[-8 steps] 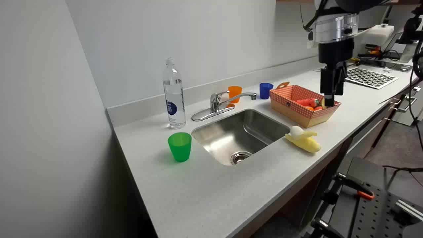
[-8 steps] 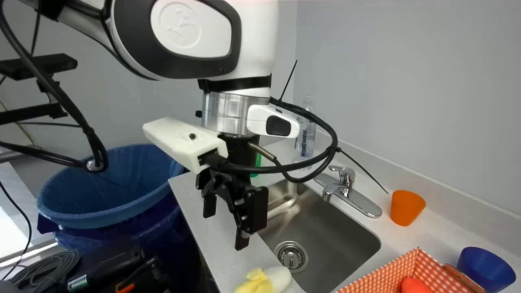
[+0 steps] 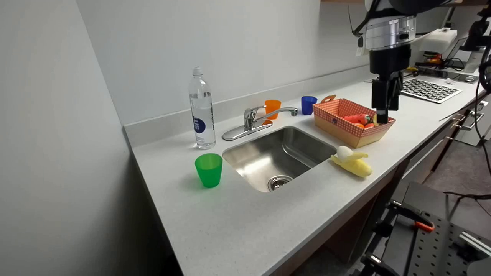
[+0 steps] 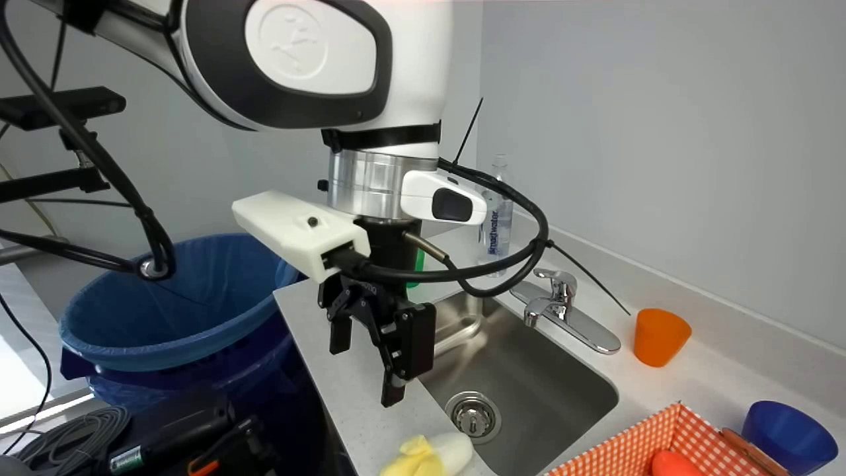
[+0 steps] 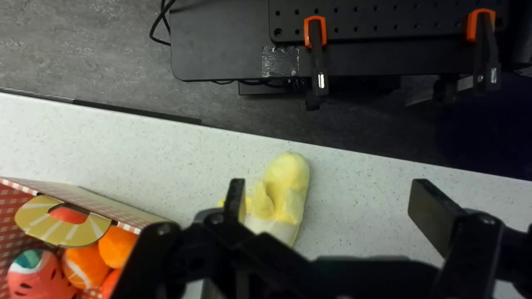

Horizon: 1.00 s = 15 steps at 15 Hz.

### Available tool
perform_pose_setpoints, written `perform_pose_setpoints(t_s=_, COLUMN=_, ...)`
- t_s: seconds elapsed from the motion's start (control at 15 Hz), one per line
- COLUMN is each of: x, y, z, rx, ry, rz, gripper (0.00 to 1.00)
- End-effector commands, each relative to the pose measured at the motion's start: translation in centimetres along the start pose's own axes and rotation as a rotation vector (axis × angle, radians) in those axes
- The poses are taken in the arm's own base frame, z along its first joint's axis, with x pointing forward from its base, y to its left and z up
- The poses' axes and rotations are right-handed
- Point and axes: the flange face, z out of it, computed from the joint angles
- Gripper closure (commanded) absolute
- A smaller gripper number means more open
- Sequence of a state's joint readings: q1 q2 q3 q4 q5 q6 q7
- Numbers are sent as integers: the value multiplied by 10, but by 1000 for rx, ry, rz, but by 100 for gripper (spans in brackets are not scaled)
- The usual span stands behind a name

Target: Put the banana plush toy in the basket

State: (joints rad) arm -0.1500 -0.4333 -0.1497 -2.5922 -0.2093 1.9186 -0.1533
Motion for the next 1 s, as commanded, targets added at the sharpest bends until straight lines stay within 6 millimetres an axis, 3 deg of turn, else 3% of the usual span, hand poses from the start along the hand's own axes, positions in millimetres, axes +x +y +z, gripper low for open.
perform_pose_setpoints(t_s=0.0, x=0, y=0, z=-1, rx=0, ry=-1, rz=0, gripper=0)
perform_pose_setpoints(t_s=0.6, x=8, y=5, z=5, rx=-11, ry=26, rz=94, gripper=0)
perform_pose_setpoints(t_s=0.93, x=27, y=10, z=18, rx=-42, ry=108, rz=94, gripper=0)
